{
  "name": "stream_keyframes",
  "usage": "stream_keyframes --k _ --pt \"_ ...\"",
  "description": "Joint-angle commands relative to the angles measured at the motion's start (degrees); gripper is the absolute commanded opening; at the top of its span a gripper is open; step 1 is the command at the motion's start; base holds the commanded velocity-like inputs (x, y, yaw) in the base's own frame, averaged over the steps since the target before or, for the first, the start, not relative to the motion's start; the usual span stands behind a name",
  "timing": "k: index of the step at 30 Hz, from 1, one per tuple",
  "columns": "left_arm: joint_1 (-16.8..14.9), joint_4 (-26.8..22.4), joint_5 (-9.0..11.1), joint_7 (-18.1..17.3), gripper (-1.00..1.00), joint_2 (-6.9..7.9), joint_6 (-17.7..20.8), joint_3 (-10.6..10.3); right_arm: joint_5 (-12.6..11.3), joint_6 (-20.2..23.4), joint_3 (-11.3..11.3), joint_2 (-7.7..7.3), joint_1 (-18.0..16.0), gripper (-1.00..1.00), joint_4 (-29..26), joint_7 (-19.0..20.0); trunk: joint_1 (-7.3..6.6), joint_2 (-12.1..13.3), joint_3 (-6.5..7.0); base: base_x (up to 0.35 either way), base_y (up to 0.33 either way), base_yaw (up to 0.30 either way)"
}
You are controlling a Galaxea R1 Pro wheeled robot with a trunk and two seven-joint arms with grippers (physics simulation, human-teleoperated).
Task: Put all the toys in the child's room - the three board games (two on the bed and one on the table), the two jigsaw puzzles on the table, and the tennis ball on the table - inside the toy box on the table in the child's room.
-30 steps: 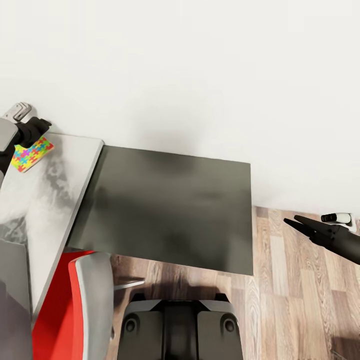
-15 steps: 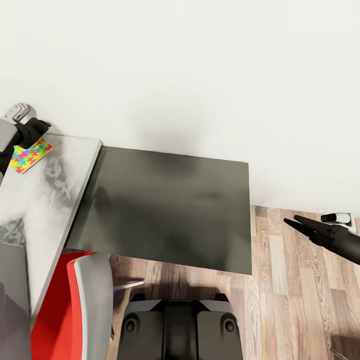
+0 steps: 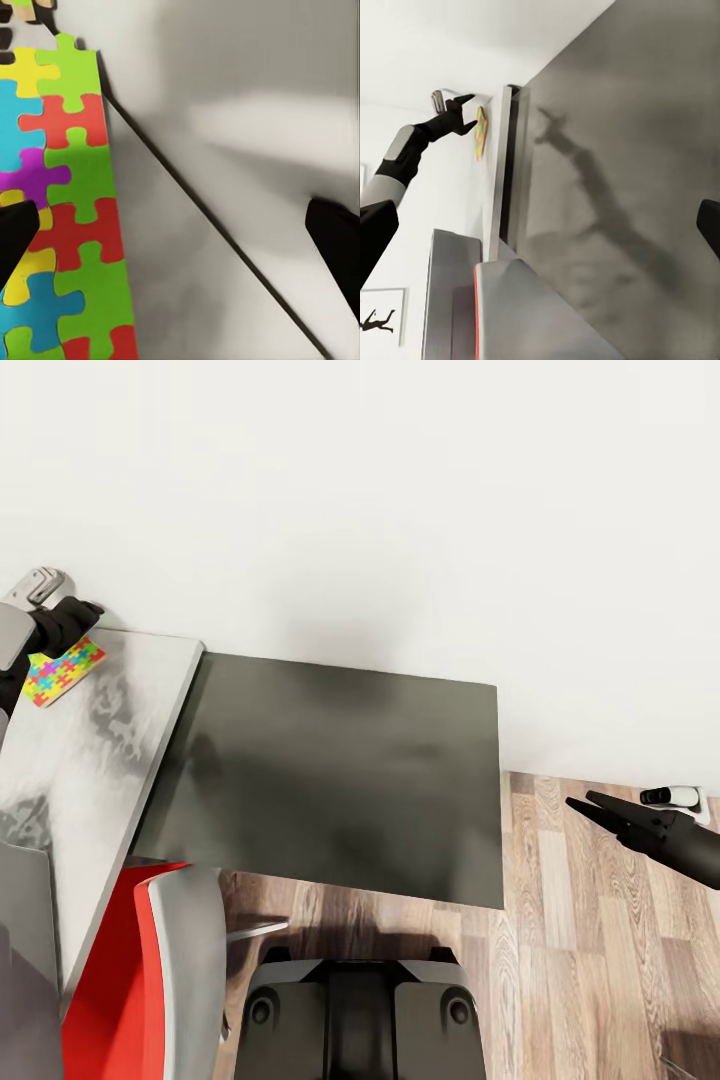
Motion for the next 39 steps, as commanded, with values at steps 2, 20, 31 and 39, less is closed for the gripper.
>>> stream_keyframes --k 2,20,31,39 --pt "0.9 2.1 2.2 0.1 1.00 -0.65 0.3 0.4 0.2 0.2 0.0 -0.01 0.0 1.00 0.0 0.3 0.37 -0.1 -0.07 0.000 0.000 0.000" --pt "4.1 -5.2 2.8 0.1 1.00 0.27 4.4 5.3 0.2 0.2 0.1 0.04 0.0 1.00 0.0 0.0 0.37 -0.1 -0.07 0.000 0.000 0.082" --pt "4.3 -5.6 2.9 0.1 1.00 0.26 4.7 5.6 0.2 0.2 0.1 0.07 0.0 1.00 0.0 -0.1 0.37 -0.1 -0.07 0.000 0.000 0.172" --pt "3.8 -5.8 3.0 0.1 1.00 0.00 4.7 5.6 0.2 0.2 0.2 0.36 0.0 1.00 0.0 -0.1 0.37 -0.1 -0.07 0.000 0.000 0.032"
